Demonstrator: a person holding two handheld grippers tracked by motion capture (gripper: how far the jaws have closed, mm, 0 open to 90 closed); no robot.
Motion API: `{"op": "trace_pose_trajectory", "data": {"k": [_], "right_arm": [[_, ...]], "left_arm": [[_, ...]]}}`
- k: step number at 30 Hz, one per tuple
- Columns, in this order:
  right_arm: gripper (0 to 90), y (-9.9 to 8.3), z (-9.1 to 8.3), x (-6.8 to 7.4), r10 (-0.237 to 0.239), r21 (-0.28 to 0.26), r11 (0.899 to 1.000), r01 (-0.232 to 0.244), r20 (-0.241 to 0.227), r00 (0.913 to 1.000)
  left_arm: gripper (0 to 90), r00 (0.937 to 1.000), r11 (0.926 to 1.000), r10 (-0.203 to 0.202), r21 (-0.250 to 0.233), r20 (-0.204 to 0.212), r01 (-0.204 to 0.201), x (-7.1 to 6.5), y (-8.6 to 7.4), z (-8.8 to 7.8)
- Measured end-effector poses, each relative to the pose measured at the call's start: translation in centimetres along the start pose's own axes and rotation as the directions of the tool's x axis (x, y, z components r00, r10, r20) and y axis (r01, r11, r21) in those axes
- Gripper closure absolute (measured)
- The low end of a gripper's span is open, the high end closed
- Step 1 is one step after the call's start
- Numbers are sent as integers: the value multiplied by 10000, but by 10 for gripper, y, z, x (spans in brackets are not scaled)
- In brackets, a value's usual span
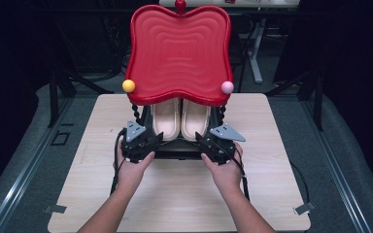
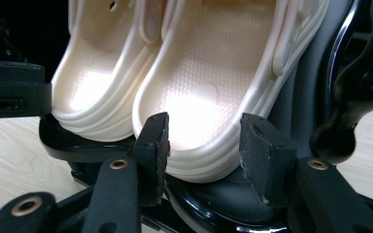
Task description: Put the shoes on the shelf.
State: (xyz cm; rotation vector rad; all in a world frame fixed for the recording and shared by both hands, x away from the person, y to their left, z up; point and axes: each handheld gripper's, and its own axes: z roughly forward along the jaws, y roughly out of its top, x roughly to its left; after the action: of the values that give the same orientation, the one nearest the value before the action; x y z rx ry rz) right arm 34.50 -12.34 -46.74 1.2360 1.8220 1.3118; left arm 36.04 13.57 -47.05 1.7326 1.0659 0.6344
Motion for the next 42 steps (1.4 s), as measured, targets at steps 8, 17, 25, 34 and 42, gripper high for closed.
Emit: {"op": "trace_pose_trajectory", "data": {"k": [8,17,25,34,42], "right_arm": [[532,-2,9,-3,165,114,9998,-167,131,9998],[588,-3,16,-3,113,5,9999,-113,346,9993],[606,-1,20,-4,-25,64,10000,23,353,9994],[619,2,20,-5,52,205,9998,-58,288,9996],[621,2,20,-6,40,198,9998,-44,243,9997]], "left_arm": [[531,9999,9999,-108,-83,-14,108,1,0,8],[561,9994,9998,158,-91,-294,-161,-2,1,12],[610,9988,9997,222,-106,-441,-227,1,3,14],[617,9989,9992,387,-84,-263,-389,4,2,13],[616,9985,9987,505,-75,-204,-507,4,3,13]]}}
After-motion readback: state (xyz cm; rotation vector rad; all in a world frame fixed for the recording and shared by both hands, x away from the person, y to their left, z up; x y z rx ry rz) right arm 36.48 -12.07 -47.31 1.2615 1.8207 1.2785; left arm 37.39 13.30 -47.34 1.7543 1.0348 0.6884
